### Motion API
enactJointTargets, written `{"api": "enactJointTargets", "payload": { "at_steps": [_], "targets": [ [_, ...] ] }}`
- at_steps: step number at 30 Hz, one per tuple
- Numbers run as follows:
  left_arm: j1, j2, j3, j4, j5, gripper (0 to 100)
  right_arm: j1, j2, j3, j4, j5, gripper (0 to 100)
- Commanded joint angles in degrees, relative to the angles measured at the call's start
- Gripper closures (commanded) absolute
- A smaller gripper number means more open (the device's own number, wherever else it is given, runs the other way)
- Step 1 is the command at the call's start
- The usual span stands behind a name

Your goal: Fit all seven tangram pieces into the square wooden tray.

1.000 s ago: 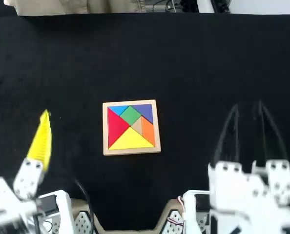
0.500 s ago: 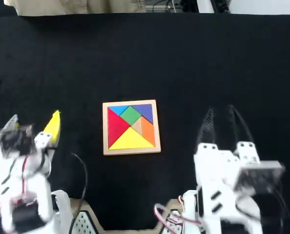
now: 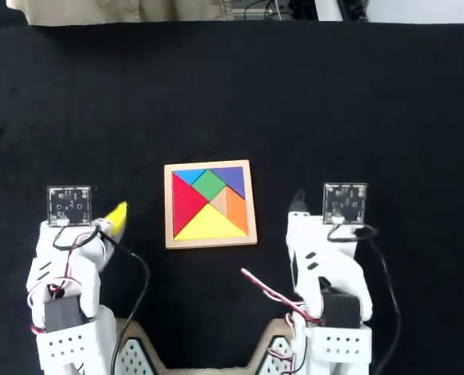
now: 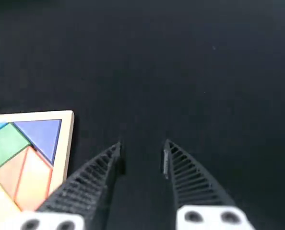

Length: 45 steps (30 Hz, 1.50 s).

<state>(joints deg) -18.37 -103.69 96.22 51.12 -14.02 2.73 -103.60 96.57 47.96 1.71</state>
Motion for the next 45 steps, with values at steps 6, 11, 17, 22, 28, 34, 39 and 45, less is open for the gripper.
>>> {"api": "enactJointTargets", "payload": {
  "at_steps": [6,11,17,22,28,34,39,45],
  "targets": [
    [0.92,-0.62,1.19,17.58,0.62,66,0.97,-3.38,0.04,16.18,0.53,86.1],
    [0.31,-0.62,1.19,21.89,0.70,66,0.97,-3.47,0.04,26.20,0.62,86.4],
    [0.92,-0.70,1.10,21.89,7.82,66,0.88,-3.21,0.04,26.02,0.53,86.4],
    [0.84,-0.62,1.10,21.89,15.30,66,0.53,-3.21,0.04,26.02,0.62,86.4],
    [0.92,-0.62,1.10,21.89,12.48,66,0.44,-3.12,0.04,26.02,4.13,86.4],
    [0.57,-0.62,1.10,21.89,12.75,66,0.97,-3.12,0.04,26.02,4.13,86.4],
    [0.48,-0.62,1.10,21.89,12.75,66,0.79,-3.30,0.04,26.11,4.22,86.4],
    [0.66,-0.62,1.10,21.89,12.75,66,0.79,-3.30,0.04,26.11,4.22,86.4]
  ]
}}
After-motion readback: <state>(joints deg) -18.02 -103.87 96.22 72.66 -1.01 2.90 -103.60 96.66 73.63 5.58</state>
